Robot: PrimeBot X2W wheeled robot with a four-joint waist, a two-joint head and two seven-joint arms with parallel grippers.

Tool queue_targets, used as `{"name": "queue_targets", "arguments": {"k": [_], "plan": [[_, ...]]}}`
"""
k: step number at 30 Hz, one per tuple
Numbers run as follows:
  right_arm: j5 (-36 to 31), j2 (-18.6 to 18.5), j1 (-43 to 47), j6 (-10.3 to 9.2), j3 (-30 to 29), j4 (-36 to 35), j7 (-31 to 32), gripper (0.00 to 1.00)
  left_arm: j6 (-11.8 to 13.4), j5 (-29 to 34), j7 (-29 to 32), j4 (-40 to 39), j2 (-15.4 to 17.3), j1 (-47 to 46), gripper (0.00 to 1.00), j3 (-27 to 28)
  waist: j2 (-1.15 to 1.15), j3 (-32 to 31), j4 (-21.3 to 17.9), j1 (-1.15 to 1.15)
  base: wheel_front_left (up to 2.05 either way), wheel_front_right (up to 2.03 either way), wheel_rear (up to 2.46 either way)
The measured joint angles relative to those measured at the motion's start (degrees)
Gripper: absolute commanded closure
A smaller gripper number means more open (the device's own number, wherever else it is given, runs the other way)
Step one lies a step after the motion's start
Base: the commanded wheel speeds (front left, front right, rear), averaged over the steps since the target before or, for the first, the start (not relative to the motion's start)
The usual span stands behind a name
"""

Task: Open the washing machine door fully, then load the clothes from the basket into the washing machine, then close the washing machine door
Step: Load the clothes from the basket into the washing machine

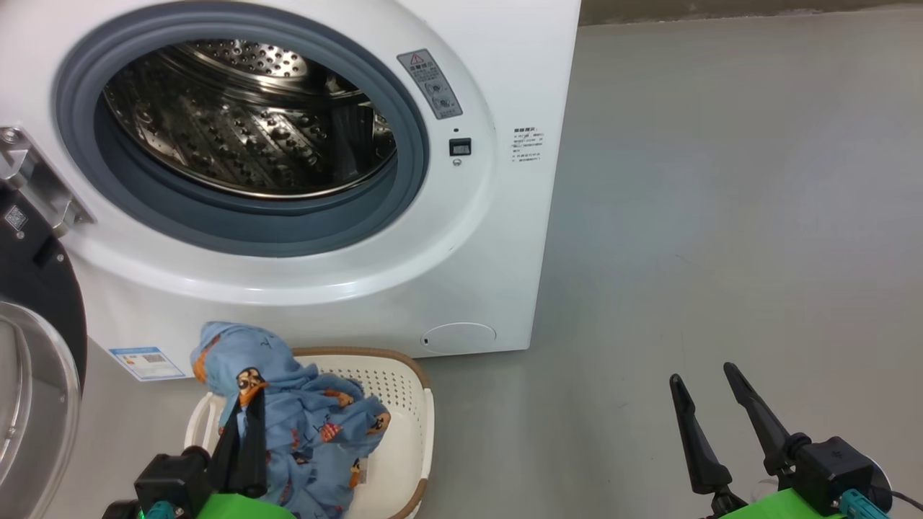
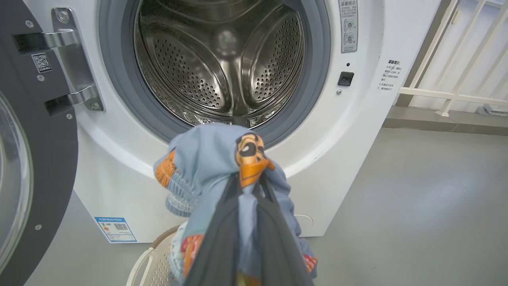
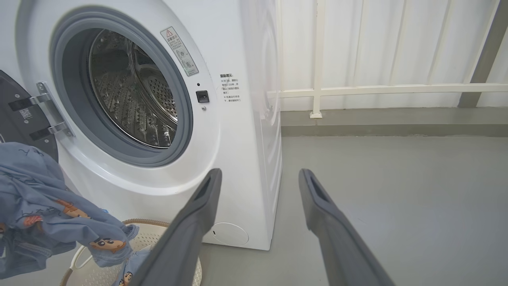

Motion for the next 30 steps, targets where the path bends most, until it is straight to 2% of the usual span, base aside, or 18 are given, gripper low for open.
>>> {"name": "queue_targets", "arguments": {"k": [20,30], "plan": [[-0.2,0.3,0.9,0.00,-0.1,-0.7,0.4,0.00,0.9,-0.4,0.0,-0.4,0.0,0.8,1.00,-1.0,0.00,0.6,0.3,0.01,0.00,0.00,0.00],[-0.2,0.3,0.7,0.00,0.0,-2.2,0.5,0.00,1.1,-1.7,-1.2,5.1,-0.9,-5.1,1.00,-1.5,0.00,3.1,0.2,0.01,0.00,0.00,0.00]]}}
